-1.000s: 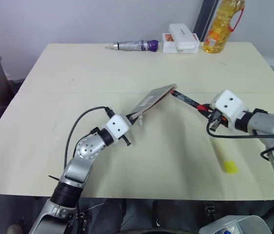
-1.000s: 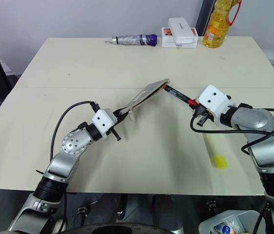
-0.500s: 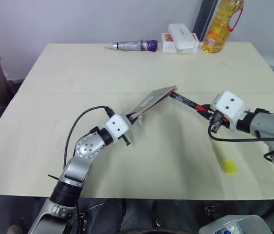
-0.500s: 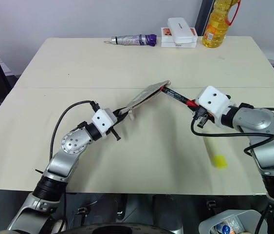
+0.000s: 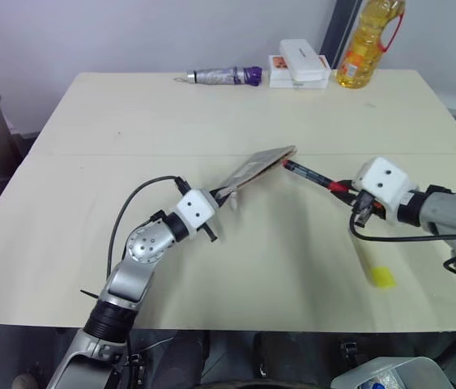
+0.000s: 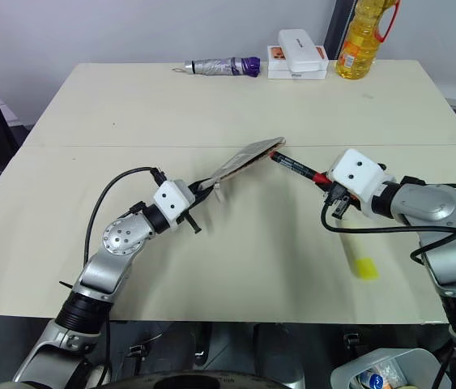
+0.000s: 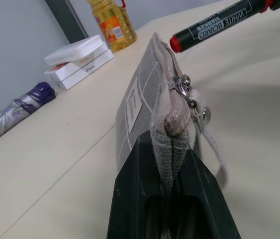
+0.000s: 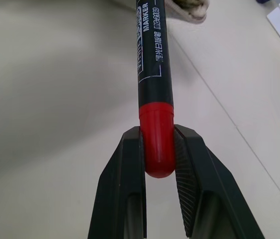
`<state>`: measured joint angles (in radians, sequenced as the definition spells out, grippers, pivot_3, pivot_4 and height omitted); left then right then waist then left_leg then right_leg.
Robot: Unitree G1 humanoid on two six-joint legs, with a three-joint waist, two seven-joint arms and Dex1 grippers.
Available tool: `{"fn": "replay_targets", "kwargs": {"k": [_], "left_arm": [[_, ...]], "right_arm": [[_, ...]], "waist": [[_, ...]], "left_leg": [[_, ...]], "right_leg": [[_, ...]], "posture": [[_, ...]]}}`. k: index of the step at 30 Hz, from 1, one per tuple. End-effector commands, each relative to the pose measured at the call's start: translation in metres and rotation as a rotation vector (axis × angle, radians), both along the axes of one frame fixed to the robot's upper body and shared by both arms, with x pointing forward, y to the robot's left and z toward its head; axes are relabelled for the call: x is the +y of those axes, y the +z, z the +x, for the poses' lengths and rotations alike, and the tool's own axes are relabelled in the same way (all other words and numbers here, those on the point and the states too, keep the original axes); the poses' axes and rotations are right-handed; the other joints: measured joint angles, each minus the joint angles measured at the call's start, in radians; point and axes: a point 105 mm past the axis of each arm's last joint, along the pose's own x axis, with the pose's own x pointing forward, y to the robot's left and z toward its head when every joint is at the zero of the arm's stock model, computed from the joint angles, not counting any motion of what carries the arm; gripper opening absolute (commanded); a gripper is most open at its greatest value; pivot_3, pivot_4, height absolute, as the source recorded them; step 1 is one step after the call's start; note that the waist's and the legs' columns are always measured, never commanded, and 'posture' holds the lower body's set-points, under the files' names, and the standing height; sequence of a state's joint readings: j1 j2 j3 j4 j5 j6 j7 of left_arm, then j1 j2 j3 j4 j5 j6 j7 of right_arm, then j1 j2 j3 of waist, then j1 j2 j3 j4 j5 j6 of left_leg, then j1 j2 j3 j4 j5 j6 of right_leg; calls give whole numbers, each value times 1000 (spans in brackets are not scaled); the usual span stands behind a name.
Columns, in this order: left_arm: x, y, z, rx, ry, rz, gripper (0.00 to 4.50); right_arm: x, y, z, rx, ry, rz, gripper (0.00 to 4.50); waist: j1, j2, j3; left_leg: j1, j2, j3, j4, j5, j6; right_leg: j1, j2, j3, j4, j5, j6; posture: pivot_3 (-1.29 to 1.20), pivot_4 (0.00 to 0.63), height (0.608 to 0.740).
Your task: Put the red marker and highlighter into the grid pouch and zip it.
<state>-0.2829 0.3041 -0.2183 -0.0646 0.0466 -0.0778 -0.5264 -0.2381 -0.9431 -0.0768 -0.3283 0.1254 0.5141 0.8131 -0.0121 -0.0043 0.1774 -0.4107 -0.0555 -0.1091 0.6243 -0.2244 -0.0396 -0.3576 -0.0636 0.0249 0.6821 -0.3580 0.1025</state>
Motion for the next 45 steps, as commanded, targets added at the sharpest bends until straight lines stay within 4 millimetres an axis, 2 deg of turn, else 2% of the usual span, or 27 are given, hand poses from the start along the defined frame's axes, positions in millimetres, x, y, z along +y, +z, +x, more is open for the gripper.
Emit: {"fn": "replay_targets", "kwargs": {"k": [1, 6, 14, 17, 21, 25, 31, 36, 40, 45], "left_arm": [[-1, 10, -3, -46, -19, -3, 0], [0, 8, -4, -42, -17, 3, 0], [0, 7, -2, -38, -18, 7, 0], [0, 8, -2, -38, -20, 7, 0], [-1, 9, -3, -40, -26, 2, 0], [-4, 11, -4, -44, -35, -7, 0], [-2, 13, -4, -46, -30, -13, 0], [-2, 12, -4, -43, -28, -17, 0], [-2, 12, -3, -40, -25, -22, 0], [-2, 12, -4, -40, -27, -23, 0]], "right_arm": [[4, 8, 1, -44, 23, -22, 265], [3, 14, 1, -58, 23, -29, 265], [-13, 42, 4, -134, -26, -26, 265], [-12, 48, 5, -144, -24, -26, 265], [-1, 43, 5, -136, 1, -7, 265], [8, 30, 6, -107, 16, 14, 265], [14, 19, 5, -77, 29, 27, 265], [12, 20, 4, -74, 26, 26, 265], [1, 29, 3, -86, -3, 14, 265], [-2, 29, 0, -78, -7, 5, 265]], "waist": [[0, 0, 0], [1, 0, 0], [1, 0, 0], [0, 0, 0], [1, 0, 0], [1, 0, 0], [1, 0, 0], [1, 0, 0], [1, 0, 0], [1, 0, 0]], "left_leg": [[0, 0, 0, 0, 0, 0], [0, 0, 0, 0, 0, 0], [0, 0, 0, 0, 0, 0], [0, 0, 0, 0, 0, 0], [0, 0, 0, 0, 0, 0], [0, 0, 0, 0, 0, 0], [0, 0, 0, 0, 0, 0], [0, 0, 0, 0, 0, 0], [0, 0, 0, 0, 0, 0], [0, 0, 0, 0, 0, 0]], "right_leg": [[0, 0, 0, 0, 0, 0], [0, 0, 0, 0, 0, 0], [0, 0, 0, 0, 0, 0], [0, 0, 0, 0, 0, 0], [0, 0, 0, 0, 0, 0], [0, 0, 0, 0, 0, 0], [0, 0, 0, 0, 0, 0], [0, 0, 0, 0, 0, 0], [0, 0, 0, 0, 0, 0], [0, 0, 0, 0, 0, 0]], "posture": [[0, 150, 740], [0, 150, 740], [0, 150, 740], [0, 150, 740], [0, 150, 740], [0, 150, 740], [0, 150, 740], [0, 150, 740], [0, 150, 740], [0, 150, 740]]}}
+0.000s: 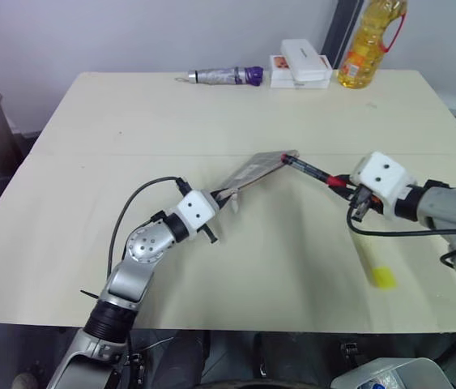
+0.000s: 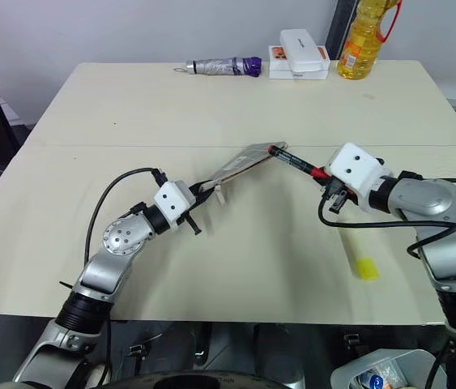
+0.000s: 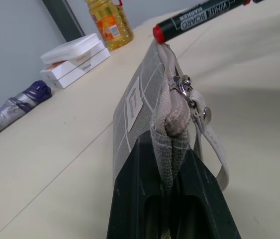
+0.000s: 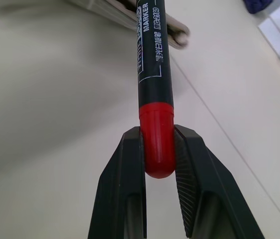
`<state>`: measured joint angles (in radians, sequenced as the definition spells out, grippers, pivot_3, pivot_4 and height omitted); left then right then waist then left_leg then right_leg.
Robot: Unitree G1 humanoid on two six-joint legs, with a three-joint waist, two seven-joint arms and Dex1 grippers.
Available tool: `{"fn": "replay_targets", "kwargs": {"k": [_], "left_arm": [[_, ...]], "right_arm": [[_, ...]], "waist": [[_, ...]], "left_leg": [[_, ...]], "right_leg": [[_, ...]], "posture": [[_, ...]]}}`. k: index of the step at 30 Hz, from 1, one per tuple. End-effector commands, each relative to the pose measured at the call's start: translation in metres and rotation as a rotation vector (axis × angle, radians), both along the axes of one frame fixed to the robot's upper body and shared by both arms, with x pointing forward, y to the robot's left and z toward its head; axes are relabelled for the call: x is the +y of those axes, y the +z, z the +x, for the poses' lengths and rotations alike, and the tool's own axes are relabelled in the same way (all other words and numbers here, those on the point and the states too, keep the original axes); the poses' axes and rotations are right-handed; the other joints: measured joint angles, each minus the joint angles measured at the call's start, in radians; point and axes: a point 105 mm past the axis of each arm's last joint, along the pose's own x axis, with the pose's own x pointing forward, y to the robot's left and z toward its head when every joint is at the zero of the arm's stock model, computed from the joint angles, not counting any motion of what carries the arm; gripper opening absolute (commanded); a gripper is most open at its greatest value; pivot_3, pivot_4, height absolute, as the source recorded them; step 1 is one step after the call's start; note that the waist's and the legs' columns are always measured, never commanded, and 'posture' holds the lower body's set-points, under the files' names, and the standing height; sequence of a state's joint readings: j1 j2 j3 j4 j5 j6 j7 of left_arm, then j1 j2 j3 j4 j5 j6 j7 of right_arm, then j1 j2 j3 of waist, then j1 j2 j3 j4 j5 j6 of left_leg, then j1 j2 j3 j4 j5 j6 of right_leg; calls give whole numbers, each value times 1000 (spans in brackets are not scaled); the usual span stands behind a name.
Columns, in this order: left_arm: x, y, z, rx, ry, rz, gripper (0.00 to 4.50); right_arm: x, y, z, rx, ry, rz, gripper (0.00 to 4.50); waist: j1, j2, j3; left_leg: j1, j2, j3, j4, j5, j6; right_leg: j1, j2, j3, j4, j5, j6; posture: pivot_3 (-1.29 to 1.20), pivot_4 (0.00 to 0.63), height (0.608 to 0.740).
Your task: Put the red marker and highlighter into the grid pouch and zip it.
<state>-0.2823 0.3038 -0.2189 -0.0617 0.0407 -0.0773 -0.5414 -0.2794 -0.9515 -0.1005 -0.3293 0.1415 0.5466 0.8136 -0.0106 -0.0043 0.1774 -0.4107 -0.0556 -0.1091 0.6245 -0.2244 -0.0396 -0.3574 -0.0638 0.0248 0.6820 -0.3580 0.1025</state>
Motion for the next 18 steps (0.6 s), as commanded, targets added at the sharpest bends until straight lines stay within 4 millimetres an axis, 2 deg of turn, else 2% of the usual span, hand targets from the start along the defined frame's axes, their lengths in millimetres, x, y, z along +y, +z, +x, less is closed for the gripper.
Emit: {"fn": "replay_targets", "kwargs": {"k": [1, 18], "left_arm": [[-1, 14, -3, -49, -14, -24, 0], [-3, 16, -5, -57, -33, -21, 0]], "right_arm": [[1, 12, -4, -43, 12, -11, 265], [24, -2, -7, -4, 104, -54, 265]], "waist": [[0, 0, 0], [-1, 0, 0]], "left_leg": [[0, 0, 0, 0, 0, 0], [0, 0, 0, 0, 0, 0]], "right_leg": [[0, 0, 0, 0, 0, 0], [0, 0, 0, 0, 0, 0]], "posture": [[0, 150, 740], [0, 150, 740]]}}
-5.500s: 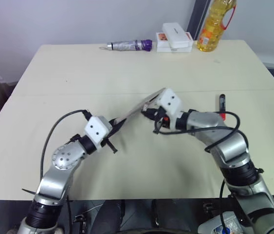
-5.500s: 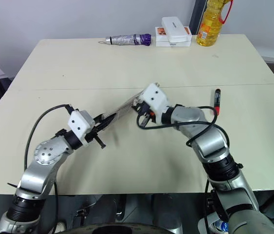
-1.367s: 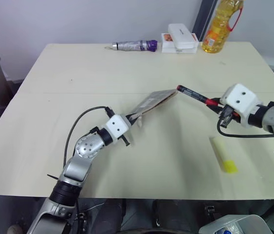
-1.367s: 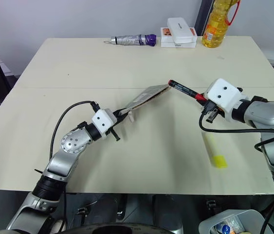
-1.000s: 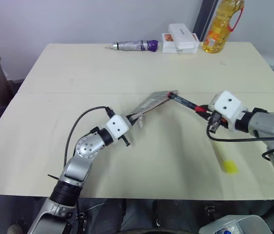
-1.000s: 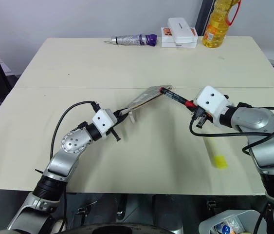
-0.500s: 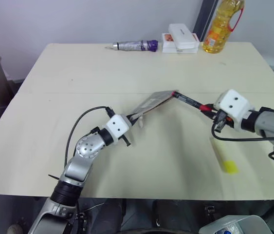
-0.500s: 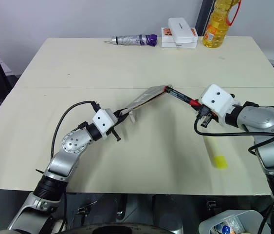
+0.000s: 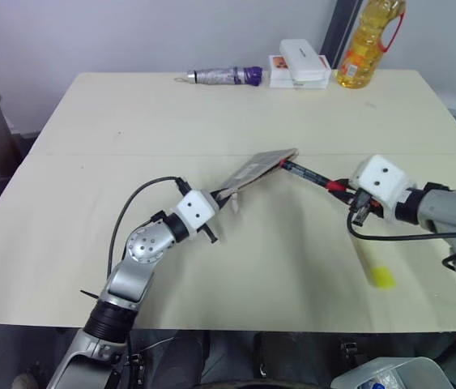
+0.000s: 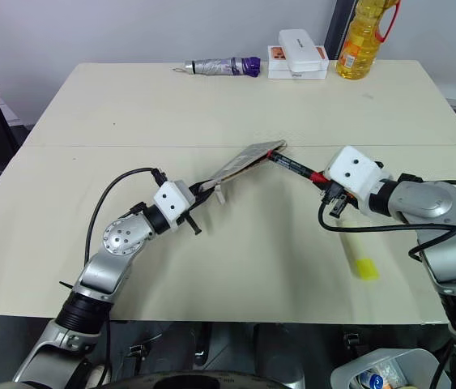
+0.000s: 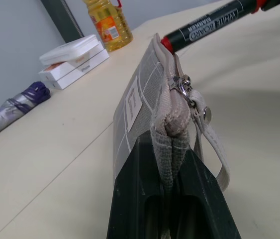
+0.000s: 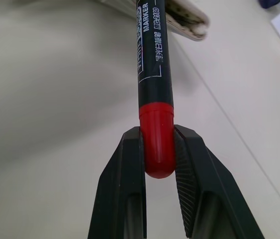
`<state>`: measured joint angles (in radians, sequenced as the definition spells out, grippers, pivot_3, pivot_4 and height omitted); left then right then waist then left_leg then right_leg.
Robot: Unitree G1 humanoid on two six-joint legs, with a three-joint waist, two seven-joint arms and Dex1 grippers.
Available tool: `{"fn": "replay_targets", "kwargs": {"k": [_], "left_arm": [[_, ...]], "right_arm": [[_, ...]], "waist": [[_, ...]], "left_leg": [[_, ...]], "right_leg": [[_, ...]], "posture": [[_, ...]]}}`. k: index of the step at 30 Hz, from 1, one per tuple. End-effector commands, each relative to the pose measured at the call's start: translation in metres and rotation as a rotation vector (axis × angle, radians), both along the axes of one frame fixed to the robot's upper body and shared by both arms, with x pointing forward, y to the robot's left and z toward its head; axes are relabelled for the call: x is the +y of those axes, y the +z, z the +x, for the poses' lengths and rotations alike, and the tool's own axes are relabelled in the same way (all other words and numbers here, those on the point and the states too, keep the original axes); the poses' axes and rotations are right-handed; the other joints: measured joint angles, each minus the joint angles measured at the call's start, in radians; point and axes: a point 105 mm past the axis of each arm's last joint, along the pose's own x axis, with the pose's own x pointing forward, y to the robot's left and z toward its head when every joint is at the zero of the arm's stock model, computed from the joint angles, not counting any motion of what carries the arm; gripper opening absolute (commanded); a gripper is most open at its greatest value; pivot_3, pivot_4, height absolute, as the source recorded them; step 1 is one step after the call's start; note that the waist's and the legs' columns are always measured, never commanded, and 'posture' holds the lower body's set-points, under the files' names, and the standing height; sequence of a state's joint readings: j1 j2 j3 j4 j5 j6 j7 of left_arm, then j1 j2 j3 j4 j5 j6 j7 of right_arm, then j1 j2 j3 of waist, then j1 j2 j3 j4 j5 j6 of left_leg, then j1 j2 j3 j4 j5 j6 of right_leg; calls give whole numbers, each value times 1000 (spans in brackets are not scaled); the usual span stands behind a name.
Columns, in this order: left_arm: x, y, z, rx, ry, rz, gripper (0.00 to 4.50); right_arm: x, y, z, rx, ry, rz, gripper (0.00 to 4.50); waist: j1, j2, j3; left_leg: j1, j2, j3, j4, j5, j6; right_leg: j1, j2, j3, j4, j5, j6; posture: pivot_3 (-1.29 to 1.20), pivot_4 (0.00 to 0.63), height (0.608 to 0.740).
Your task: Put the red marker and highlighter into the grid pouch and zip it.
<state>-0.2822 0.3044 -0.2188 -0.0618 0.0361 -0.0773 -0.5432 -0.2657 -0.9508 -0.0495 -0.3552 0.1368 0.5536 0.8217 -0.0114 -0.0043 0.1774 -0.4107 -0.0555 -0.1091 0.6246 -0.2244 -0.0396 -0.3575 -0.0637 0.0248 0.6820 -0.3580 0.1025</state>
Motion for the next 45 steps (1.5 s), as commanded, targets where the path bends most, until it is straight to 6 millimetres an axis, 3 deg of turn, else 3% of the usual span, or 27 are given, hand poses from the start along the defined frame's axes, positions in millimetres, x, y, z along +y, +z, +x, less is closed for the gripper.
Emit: {"fn": "replay_targets", "kwargs": {"k": [1, 8, 17, 18, 20, 22, 23, 25, 29, 33, 40, 45], "left_arm": [[-4, 15, -6, -60, -42, -10, 0], [-5, 2, -20, -74, -199, 185, 0], [-14, 5, -33, -72, -354, 246, 0], [-14, 5, -33, -71, -355, 246, 0], [-14, 7, -32, -68, -345, 233, 0], [-11, 10, -28, -55, -310, 194, 0], [-10, 11, -25, -46, -286, 168, 0], [-9, 13, -20, -29, -244, 129, 0], [-11, 13, -11, 5, -165, 54, 0], [-26, 11, -3, 30, -120, -32, 0], [-43, 9, -2, 40, -169, -47, 0], [-47, 6, -3, 44, -210, -33, 0]], "right_arm": [[14, 10, -4, -48, 80, -52, 265], [33, -2, -12, -42, 279, -299, 265], [77, -3, -7, -97, 464, -335, 265], [75, -3, -5, -97, 449, -336, 765], [67, 3, 2, -102, 394, -323, 1672], [53, 15, 9, -137, 312, -303, 2859], [44, 21, 10, -139, 263, -273, 3159], [27, 30, 9, -122, 181, -219, 4180], [-10, 34, -1, -59, 22, -125, 4180], [-45, 9, -31, 110, -177, 58, 4180], [-70, -36, -81, 288, -452, 228, 4180], [-73, -65, -108, 403, -564, 259, 4180]], "waist": [[0, 0, 0], [-2, 0, 0], [-2, 0, 0], [-2, 0, 0], [0, 0, 0], [1, 0, 0], [1, 0, 0], [1, 0, 0], [3, 0, 0], [13, 0, 0], [23, 0, 0], [24, 0, 0]], "left_leg": [[0, 0, 0, 0, 0, 0], [0, 0, 0, 0, 0, 0], [0, 0, 0, 0, 0, 0], [0, 0, -1, 0, 0, 0], [0, 0, 0, 0, 0, 0], [0, 0, 0, 0, 0, 0], [0, 0, 0, 0, 0, 0], [0, 0, -1, 0, 0, 0], [-1, 0, -1, 1, 0, 1], [-1, 0, -1, 2, -1, 1], [-1, 0, 0, 4, -1, 2], [-1, 0, 0, 4, -1, 2]], "right_leg": [[0, 0, 0, 0, 0, 0], [0, 0, 0, 0, 0, 0], [0, -1, 0, 0, 0, 0], [0, -1, 0, 0, 0, 0], [0, -1, 0, 0, 0, 0], [0, -1, 0, 0, 0, 0], [0, -1, 0, 0, 0, 0], [0, -1, 0, 0, 0, 0], [0, -1, 0, 0, 0, 0], [1, 0, 0, 0, 0, 0], [1, 0, 0, 1, 0, 0], [2, 0, 0, 1, 0, 0]], "posture": [[0, 150, 740], [0, 150, 740], [0, 150, 740], [0, 150, 740], [0, 150, 740], [0, 150, 740], [0, 150, 740], [0, 150, 740], [0, 150, 740], [0, 150, 740], [0, 150, 740], [0, 150, 740]]}}
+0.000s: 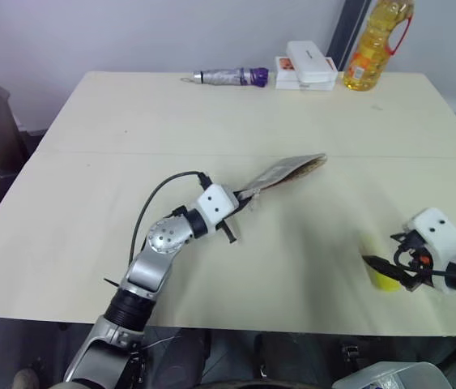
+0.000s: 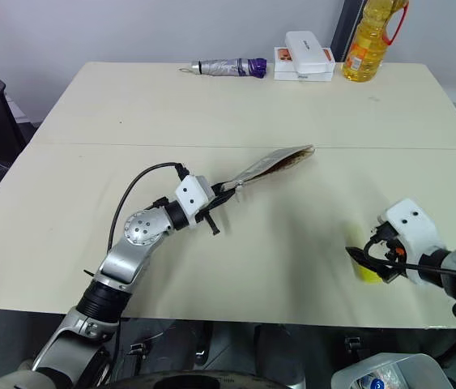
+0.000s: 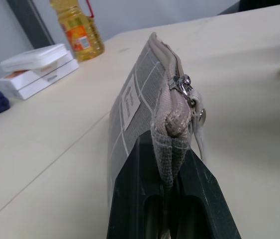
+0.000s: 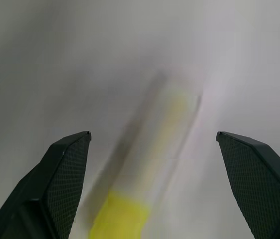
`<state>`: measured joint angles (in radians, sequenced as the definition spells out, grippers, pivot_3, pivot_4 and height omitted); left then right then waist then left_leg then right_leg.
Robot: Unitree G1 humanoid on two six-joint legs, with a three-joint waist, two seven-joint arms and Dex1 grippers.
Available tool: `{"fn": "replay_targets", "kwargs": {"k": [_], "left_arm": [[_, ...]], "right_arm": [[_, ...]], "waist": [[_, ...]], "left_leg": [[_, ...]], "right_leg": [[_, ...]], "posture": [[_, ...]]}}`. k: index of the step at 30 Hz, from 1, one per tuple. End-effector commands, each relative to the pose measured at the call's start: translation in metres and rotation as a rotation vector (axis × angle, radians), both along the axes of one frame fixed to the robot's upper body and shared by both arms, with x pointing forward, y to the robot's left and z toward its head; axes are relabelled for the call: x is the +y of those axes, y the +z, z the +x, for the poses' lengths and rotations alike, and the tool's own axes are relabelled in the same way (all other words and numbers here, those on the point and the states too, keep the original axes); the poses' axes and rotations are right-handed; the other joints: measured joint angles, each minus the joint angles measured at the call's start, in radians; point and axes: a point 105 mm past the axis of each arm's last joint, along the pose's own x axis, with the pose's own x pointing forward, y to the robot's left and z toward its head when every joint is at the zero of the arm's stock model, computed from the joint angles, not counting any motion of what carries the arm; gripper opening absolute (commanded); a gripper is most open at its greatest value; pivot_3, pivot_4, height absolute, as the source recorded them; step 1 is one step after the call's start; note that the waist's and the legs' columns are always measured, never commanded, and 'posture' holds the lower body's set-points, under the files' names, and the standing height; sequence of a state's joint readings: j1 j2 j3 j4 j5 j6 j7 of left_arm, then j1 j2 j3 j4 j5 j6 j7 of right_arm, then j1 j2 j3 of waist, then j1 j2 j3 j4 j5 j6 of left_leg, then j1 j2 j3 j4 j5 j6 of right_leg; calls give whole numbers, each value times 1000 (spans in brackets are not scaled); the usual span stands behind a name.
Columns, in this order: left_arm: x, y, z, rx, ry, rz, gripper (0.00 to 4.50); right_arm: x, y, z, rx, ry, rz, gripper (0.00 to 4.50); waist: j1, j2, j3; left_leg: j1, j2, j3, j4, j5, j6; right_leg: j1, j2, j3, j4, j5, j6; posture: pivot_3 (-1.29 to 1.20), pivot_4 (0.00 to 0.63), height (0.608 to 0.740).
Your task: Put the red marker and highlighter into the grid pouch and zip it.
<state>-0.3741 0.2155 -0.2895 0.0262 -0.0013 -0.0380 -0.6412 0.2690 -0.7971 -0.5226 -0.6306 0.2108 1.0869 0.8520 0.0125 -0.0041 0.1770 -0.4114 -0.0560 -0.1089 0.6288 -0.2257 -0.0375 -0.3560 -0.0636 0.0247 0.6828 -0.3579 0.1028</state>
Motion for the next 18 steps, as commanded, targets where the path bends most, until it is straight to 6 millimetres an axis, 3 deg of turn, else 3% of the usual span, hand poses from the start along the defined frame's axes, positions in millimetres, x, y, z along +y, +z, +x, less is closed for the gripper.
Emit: {"fn": "replay_targets", "kwargs": {"k": [1, 4, 8, 10, 13, 18], "left_arm": [[-5, 10, -2, -45, -45, -10, 0], [-5, 10, -1, -48, -53, -8, 0], [-4, 11, 1, -54, -52, -9, 0], [-4, 11, 2, -56, -48, -8, 0], [-2, 12, 3, -62, -38, -10, 0], [-1, 13, 4, -72, -32, -11, 0]], "right_arm": [[2, -5, -13, 21, -32, 6, 3952], [3, -8, -14, 21, -52, 33, 2925], [6, -5, -9, 4, -23, 22, 953], [8, 2, -3, -25, 41, -40, 862], [13, 37, 24, -187, 190, -271, 862], [27, 74, 47, -309, 344, -425, 862]], "waist": [[0, 0, 0], [-4, 0, 0], [-1, 0, 0], [-2, 0, 0], [-6, 0, 0], [-5, -1, 0]], "left_leg": [[0, 0, 0, 0, 0, 0], [0, 0, 0, 0, 0, 0], [1, 0, 0, 0, 0, 0], [1, 0, 0, 0, 0, 0], [1, 0, 1, 0, 0, 0], [1, 0, 0, -1, 0, 0]], "right_leg": [[0, 0, 0, 0, 0, 0], [0, 0, 0, 0, 0, 0], [1, 0, 0, 0, 0, 0], [1, 0, 0, 0, 0, 0], [1, 0, 0, 0, 0, 0], [1, 1, -1, 0, 0, 1]], "posture": [[0, 150, 740], [0, 150, 740], [0, 150, 740], [0, 150, 740], [0, 150, 740], [0, 150, 740]]}}
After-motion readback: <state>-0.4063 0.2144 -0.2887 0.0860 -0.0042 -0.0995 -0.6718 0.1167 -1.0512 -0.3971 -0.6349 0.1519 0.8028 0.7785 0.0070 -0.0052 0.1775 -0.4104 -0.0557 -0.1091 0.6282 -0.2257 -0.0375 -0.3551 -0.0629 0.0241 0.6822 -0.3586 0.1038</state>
